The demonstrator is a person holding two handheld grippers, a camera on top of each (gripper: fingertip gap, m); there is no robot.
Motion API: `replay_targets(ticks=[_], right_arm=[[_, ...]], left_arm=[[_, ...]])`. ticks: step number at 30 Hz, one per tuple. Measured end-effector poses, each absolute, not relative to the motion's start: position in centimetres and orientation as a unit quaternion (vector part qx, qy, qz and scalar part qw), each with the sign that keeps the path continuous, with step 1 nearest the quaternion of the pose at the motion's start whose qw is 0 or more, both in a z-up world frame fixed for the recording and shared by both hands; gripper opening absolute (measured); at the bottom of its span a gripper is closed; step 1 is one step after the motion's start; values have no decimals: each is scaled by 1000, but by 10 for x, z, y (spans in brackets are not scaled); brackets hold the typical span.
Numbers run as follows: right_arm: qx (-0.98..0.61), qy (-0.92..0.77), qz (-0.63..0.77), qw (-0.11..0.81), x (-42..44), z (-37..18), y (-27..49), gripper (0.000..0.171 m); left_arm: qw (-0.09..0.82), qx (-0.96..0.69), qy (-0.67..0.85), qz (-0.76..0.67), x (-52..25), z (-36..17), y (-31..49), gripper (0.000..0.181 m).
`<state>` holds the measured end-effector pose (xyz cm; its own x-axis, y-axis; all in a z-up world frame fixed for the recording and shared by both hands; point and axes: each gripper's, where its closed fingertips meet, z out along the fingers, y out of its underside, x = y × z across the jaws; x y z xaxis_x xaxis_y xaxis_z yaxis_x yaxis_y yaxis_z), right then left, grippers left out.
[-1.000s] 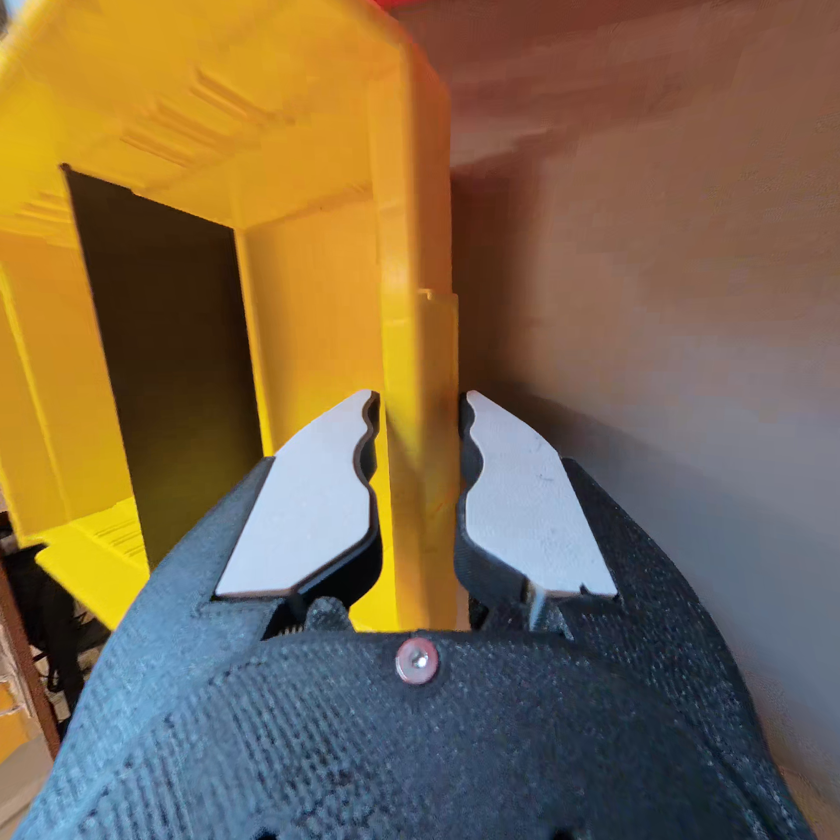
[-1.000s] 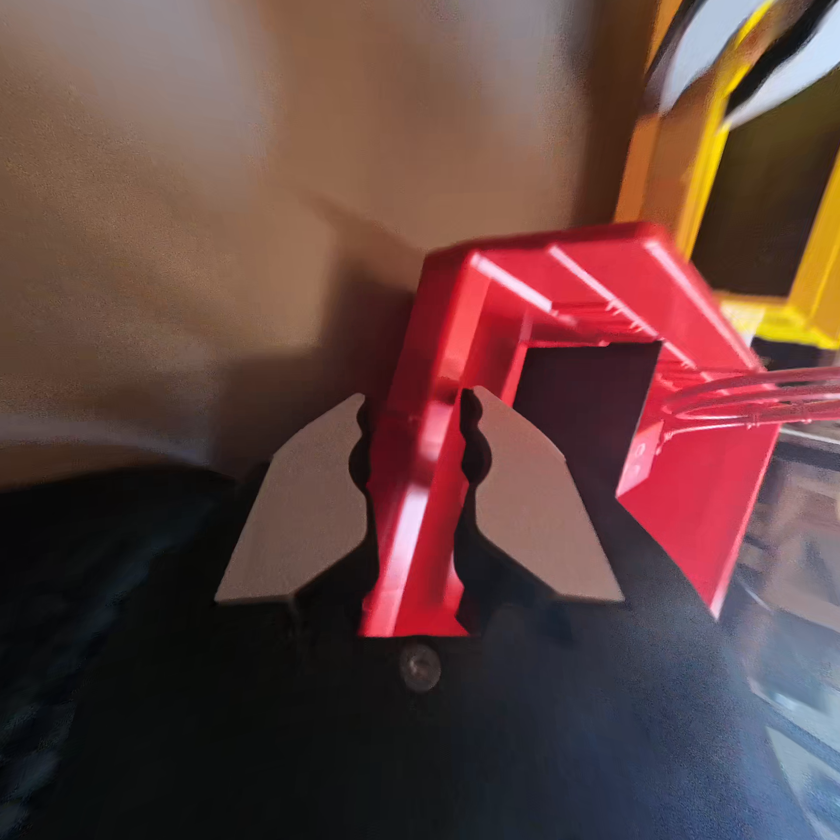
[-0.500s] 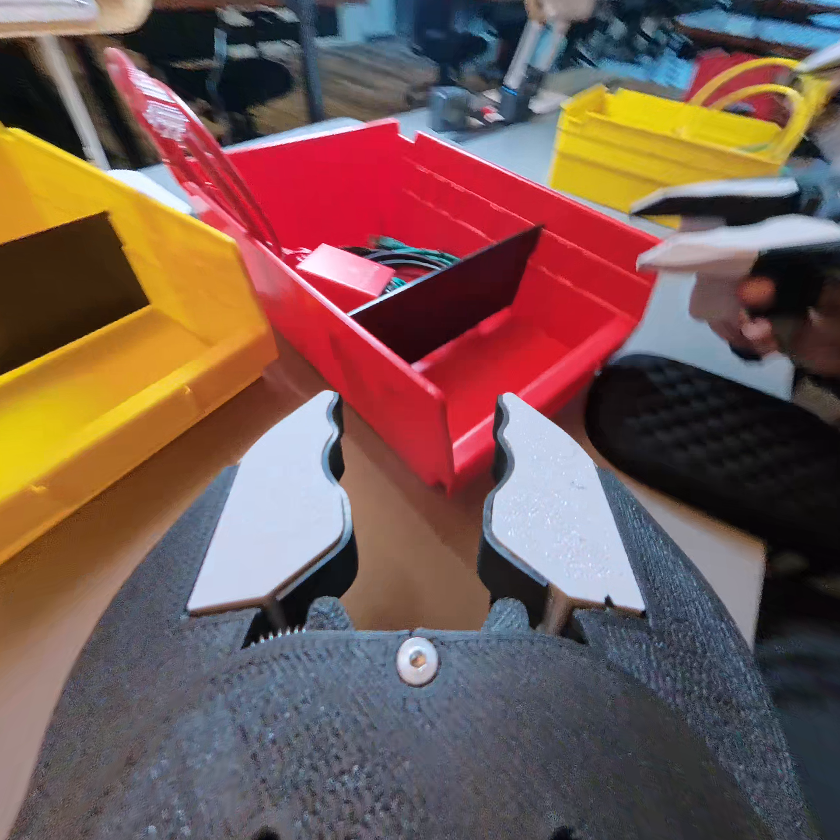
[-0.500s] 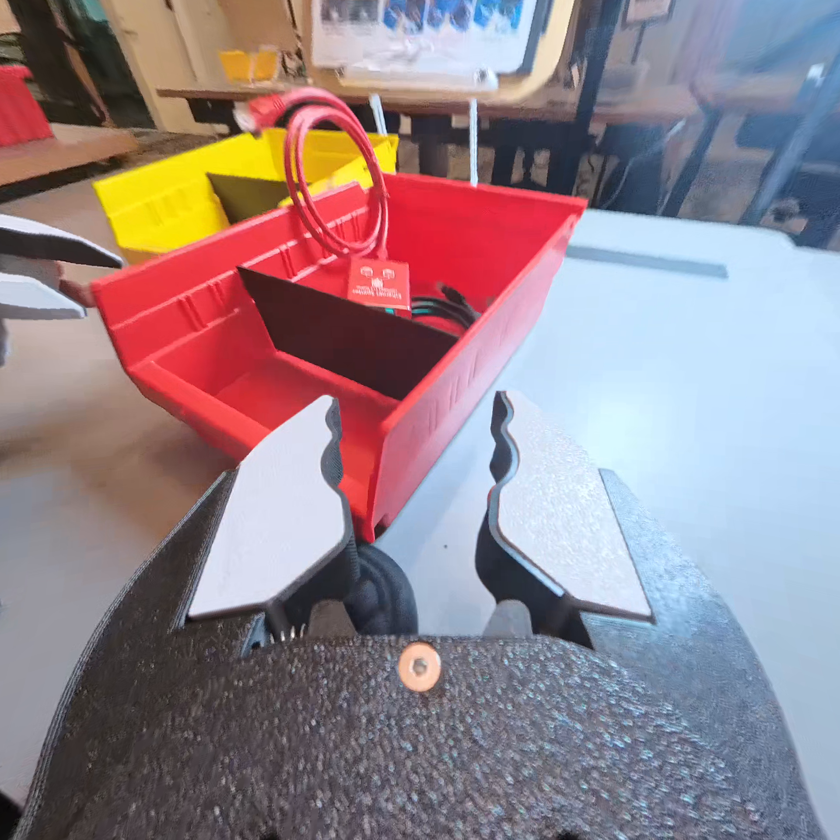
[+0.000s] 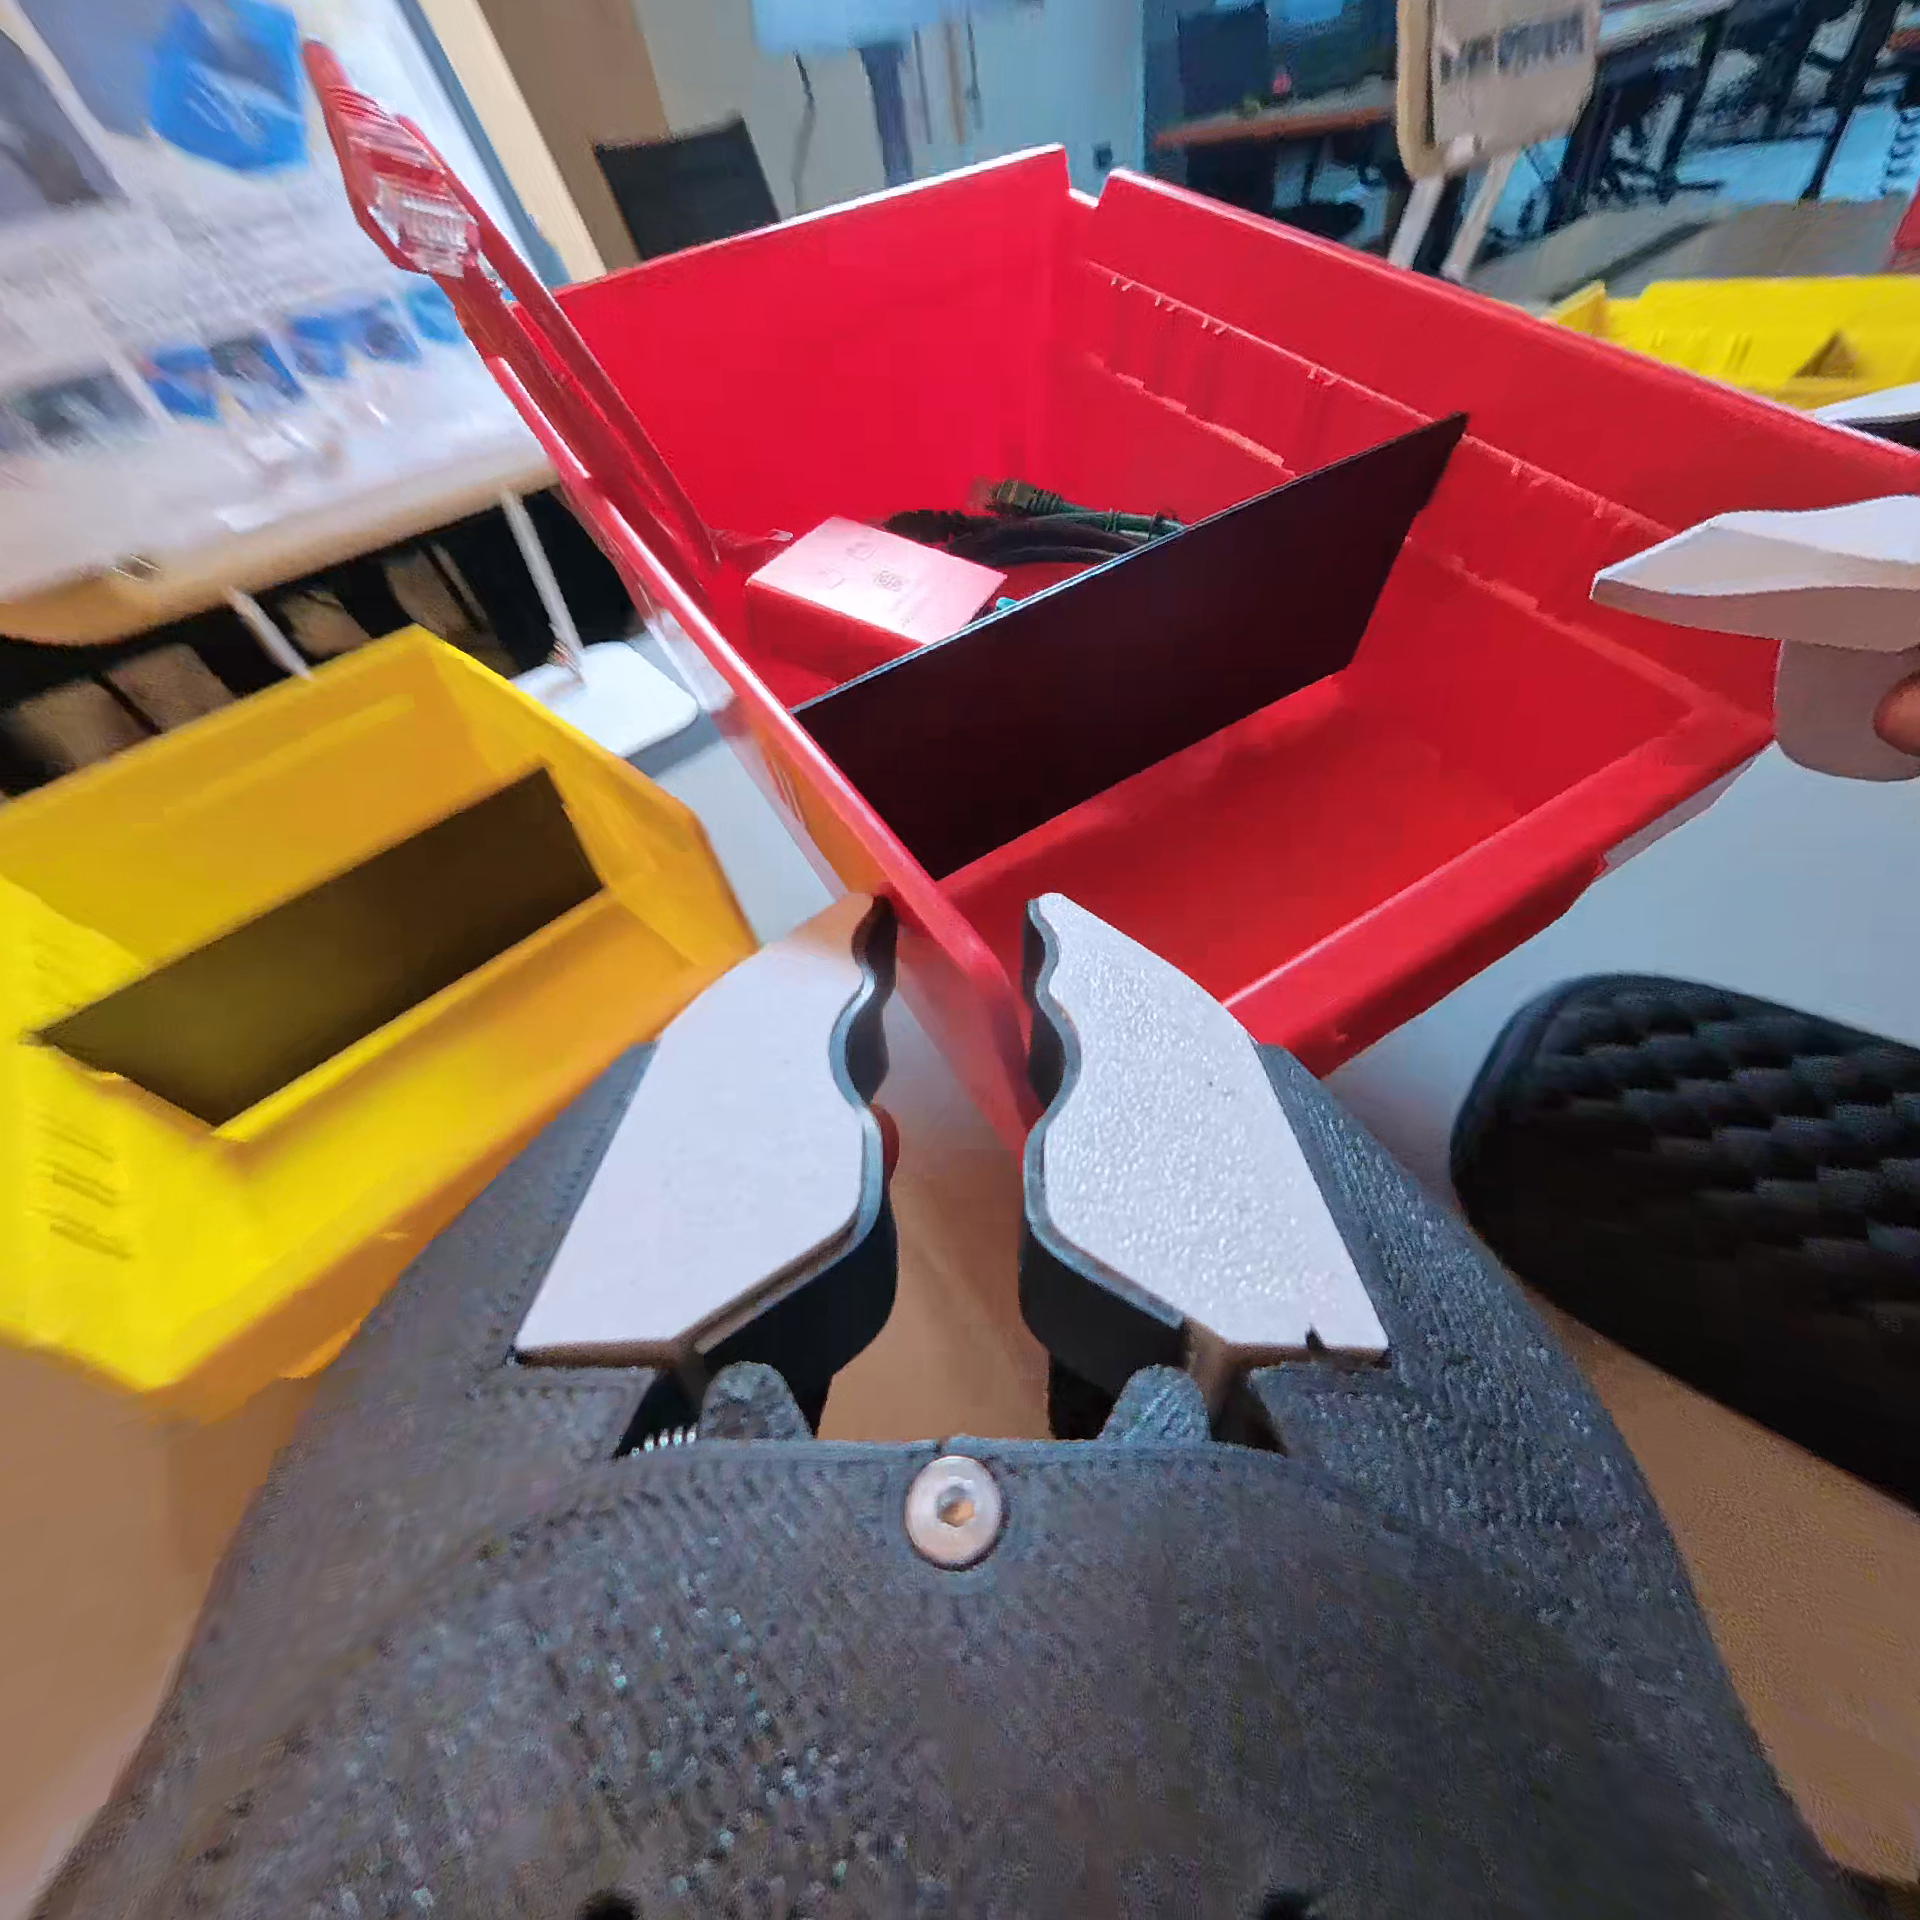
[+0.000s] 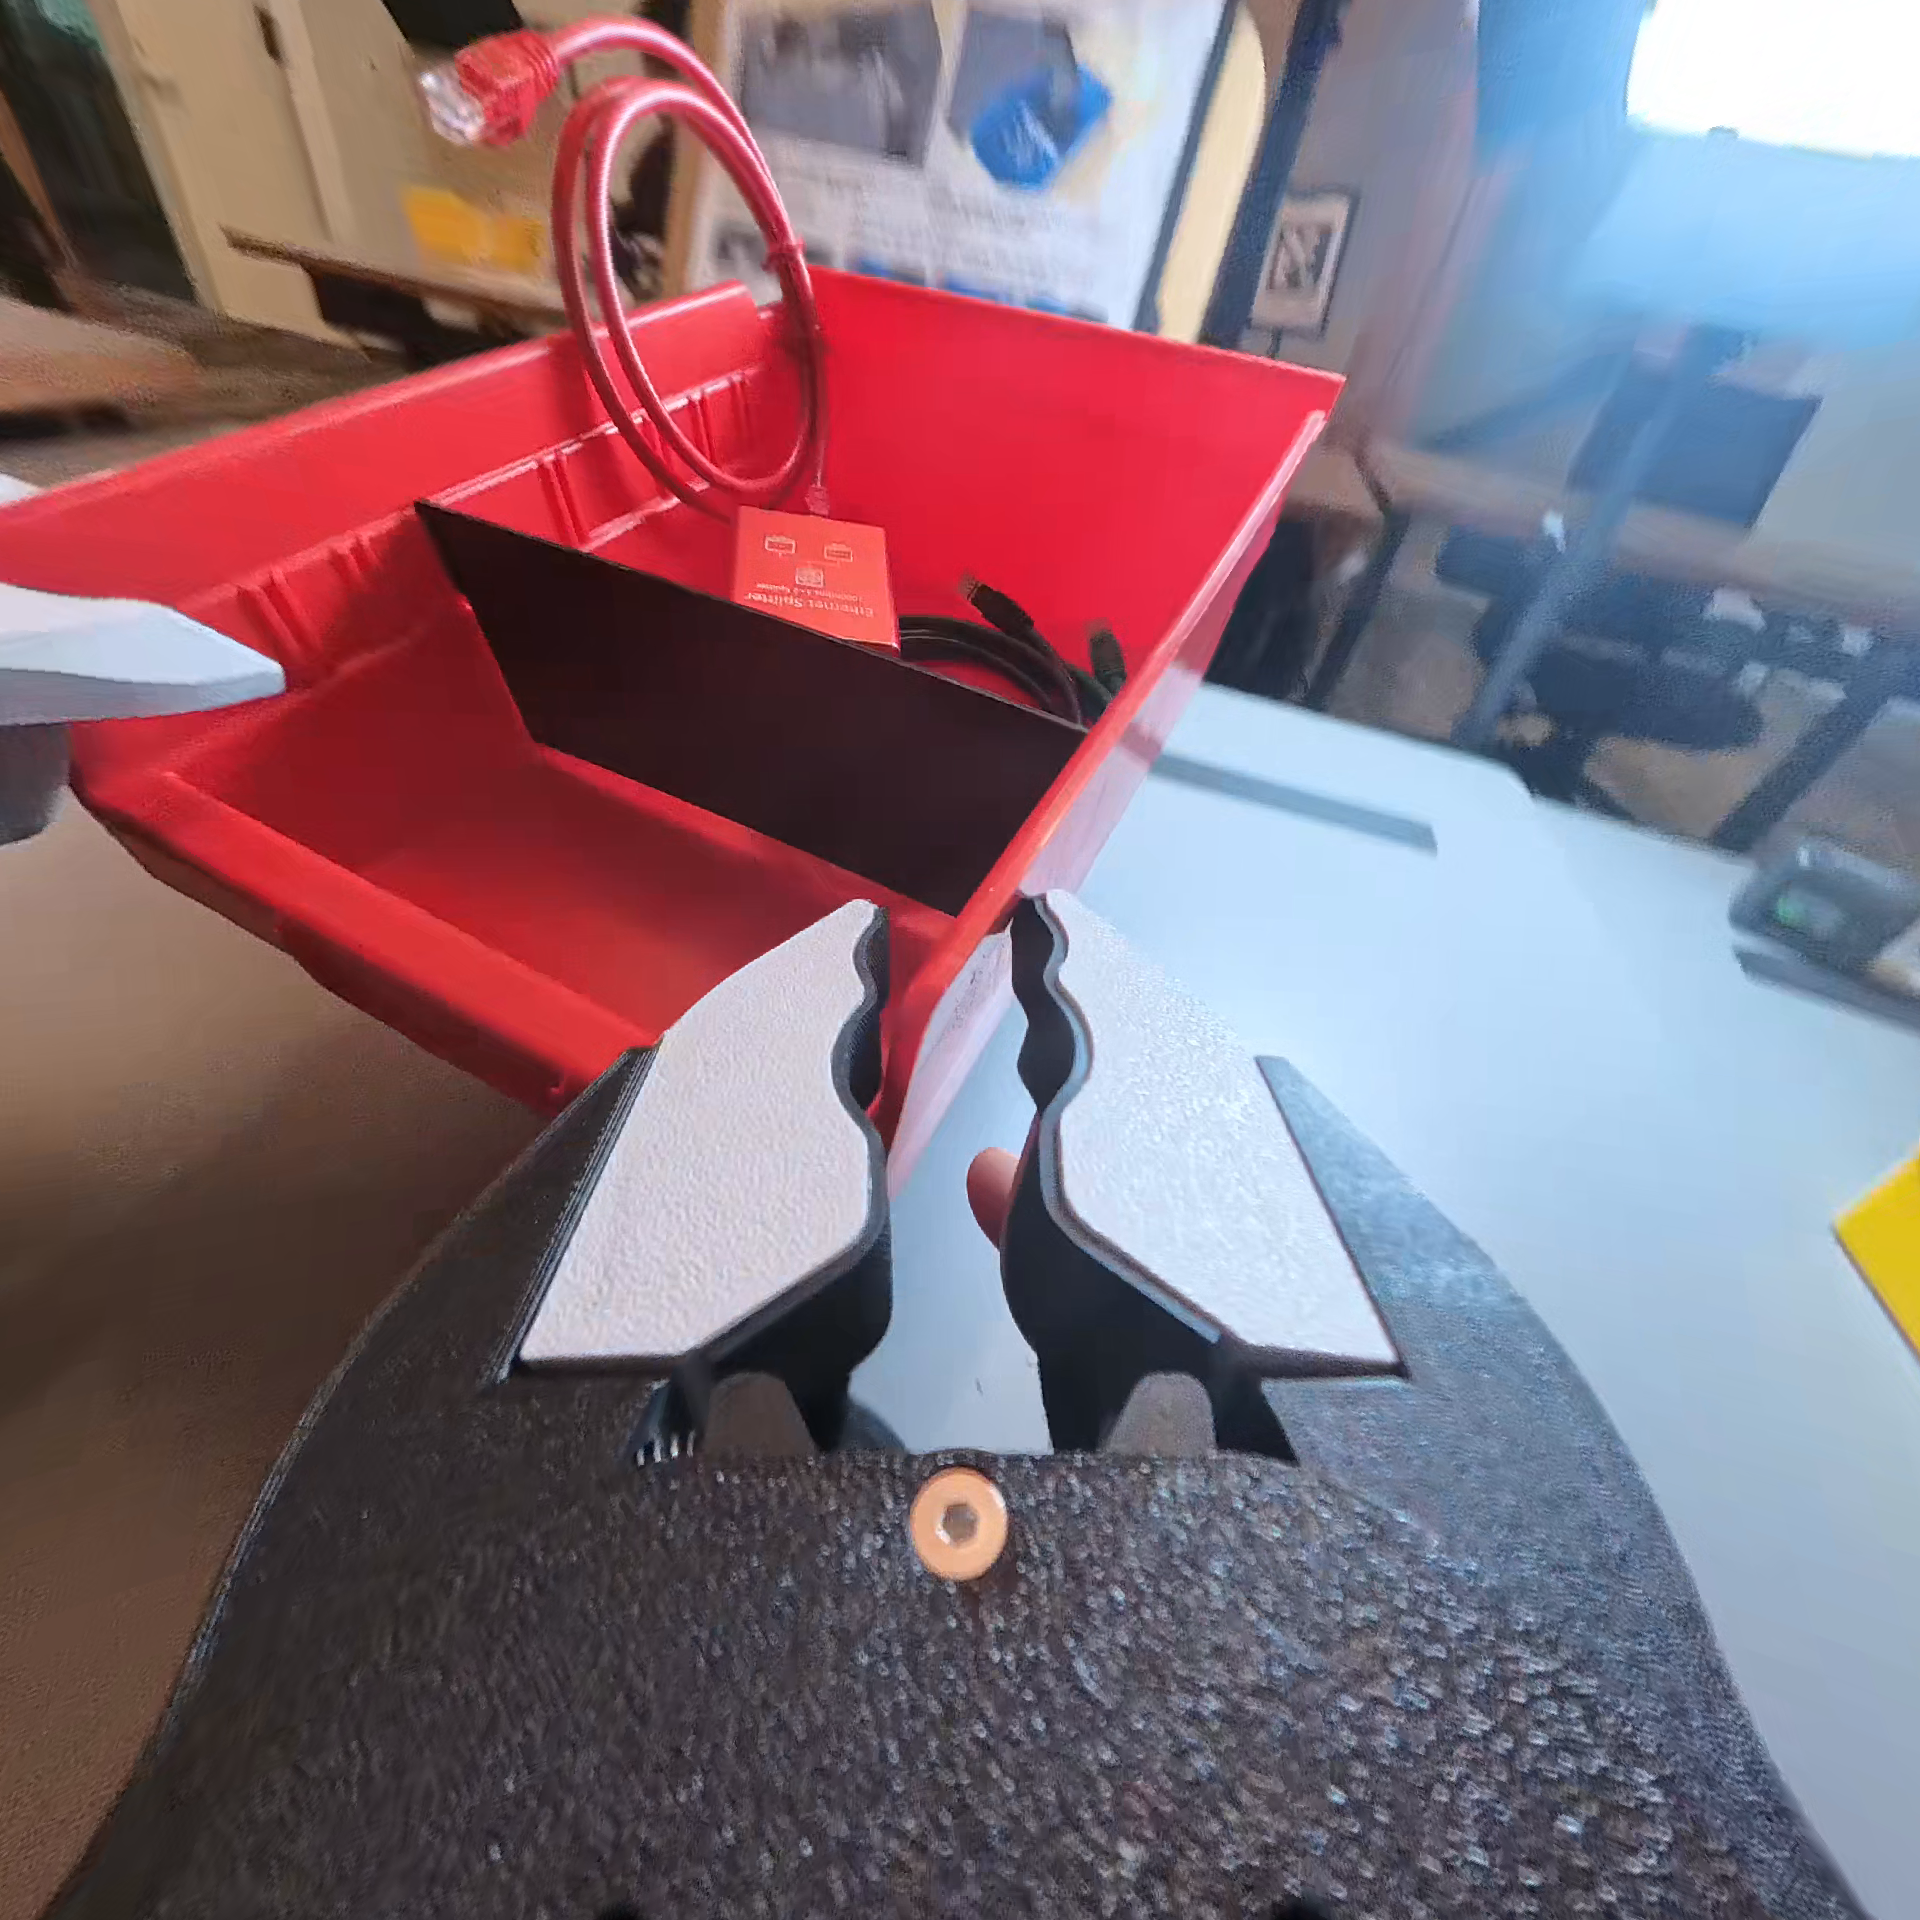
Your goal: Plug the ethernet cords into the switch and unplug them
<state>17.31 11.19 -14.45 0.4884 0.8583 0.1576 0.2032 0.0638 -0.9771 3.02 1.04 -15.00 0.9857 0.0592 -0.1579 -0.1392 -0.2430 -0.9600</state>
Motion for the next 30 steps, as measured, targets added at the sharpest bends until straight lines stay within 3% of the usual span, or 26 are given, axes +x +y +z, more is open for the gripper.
replay_targets(ticks=[6,12,19,25,29,30], right_arm=[[-535,-471,350,608,82,-61,44,22],[-472,-536,451,535,-64,-54,-58,24],[-460,-586,496,446,-183,-141,-139,29],[-502,-621,438,414,-207,-214,-122,30],[-495,-667,376,410,-203,-229,-105,31],[-491,-684,364,399,-198,-228,-101,40]], left_arm=[[650,-739,-42,173,-41,-70,-83,22],[623,-723,-139,265,-146,-53,-213,22],[569,-744,-219,272,-254,-128,-297,18],[558,-764,-242,218,-282,-202,-277,18],[553,-758,-282,200,-292,-219,-257,16],[548,-766,-274,193,-291,-222,-249,16]])
